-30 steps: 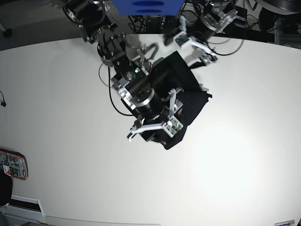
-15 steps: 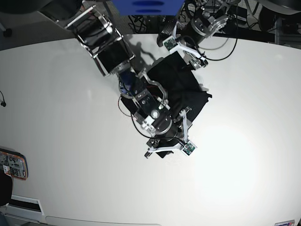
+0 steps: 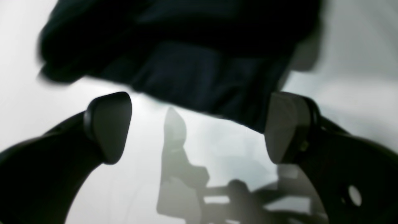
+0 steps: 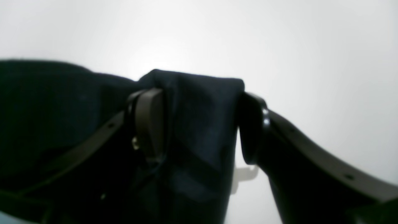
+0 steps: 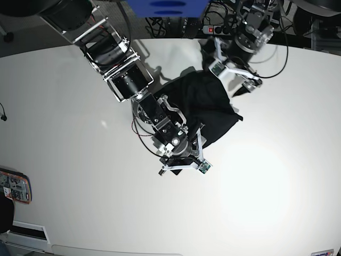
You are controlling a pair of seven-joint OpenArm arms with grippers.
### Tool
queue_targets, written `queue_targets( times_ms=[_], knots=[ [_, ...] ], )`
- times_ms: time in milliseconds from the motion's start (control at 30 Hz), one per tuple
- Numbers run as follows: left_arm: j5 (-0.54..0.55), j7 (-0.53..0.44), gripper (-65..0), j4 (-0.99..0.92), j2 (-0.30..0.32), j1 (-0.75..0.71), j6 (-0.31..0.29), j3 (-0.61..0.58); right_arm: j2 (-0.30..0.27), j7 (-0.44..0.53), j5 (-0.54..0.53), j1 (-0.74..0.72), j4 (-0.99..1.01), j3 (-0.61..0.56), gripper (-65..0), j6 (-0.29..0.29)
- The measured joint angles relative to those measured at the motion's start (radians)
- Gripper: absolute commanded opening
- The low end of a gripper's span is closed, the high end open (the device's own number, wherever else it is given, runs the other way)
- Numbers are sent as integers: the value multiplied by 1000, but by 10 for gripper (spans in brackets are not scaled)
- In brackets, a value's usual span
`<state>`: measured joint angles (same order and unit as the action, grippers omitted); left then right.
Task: Fold the T-shirt properly
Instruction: 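Grasp the bundle's sides with both grippers and square it up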
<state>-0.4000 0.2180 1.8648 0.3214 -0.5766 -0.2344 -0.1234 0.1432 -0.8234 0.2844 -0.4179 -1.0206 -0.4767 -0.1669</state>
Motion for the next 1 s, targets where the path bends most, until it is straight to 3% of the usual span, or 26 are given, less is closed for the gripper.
queue_targets(
  times_ms=[167, 333, 467, 600, 867, 1000],
  knots=[
    [-4, -11, 0, -95, -51, 119, -2, 66, -18, 25, -1, 3, -2, -1, -303, -1],
    [-1, -11, 0, -146, -52, 200, 2, 71, -114, 12, -2, 17, -90, 0, -304, 1],
    [-9, 13, 0, -168, -45, 245, 1, 72, -195, 34, 7, 111, -206, 24, -304, 14],
    [8, 39, 0, -220, -47, 309, 3, 72, -212, -8, 6, 150, -297, 50, -304, -3],
    [28, -13, 0, -367, -61, 423, 24, 67, -278, 33, -2, 290, -419, 134, -304, 0],
    [10, 16, 0, -442, -83, 509, 23, 67, -322, 12, 7, 344, -497, 158, -304, 3]
  ],
)
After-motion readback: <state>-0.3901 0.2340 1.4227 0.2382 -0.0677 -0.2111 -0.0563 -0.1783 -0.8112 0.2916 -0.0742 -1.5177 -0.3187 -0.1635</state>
